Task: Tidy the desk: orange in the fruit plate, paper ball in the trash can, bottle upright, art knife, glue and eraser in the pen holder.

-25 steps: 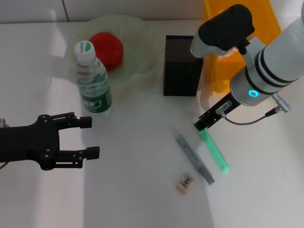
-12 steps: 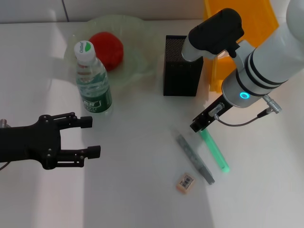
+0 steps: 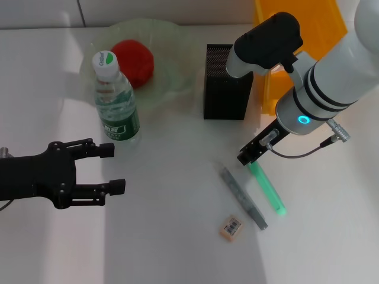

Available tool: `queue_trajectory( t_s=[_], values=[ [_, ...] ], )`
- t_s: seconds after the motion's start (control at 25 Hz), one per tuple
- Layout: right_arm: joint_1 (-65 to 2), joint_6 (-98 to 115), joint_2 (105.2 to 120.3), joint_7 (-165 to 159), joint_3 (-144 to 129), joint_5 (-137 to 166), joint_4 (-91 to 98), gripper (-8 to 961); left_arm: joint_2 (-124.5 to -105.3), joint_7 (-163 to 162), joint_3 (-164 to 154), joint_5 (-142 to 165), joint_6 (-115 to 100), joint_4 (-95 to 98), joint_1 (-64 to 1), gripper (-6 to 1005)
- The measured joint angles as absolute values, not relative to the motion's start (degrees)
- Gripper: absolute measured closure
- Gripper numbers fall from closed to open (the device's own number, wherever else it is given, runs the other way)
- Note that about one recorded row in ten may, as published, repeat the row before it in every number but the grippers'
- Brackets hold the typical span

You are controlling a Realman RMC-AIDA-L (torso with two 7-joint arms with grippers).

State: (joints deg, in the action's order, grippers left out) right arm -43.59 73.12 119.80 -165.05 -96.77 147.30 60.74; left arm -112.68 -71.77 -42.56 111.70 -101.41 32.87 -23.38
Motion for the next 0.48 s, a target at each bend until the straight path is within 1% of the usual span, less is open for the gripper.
queue_trajectory(
  t_s=[0.16, 0.36, 0.48],
  values=[
    [-43.7, 73.1, 119.79, -165.0, -96.8, 147.1, 60.3, 622, -112.68, -71.8, -42.6, 111.7, -101.3, 32.9, -23.4, 152],
    [-43.6, 73.1, 119.80, -164.7, -96.8, 147.0, 60.2, 682, -112.69, -71.9, -42.4, 111.7, -101.3, 33.0, -23.5, 152],
    [-43.3, 73.0, 119.79, -164.3, -96.8, 147.0, 60.4, 736, -112.73, -71.9, -42.3, 111.7, -101.3, 33.0, -23.5, 152]
  ],
)
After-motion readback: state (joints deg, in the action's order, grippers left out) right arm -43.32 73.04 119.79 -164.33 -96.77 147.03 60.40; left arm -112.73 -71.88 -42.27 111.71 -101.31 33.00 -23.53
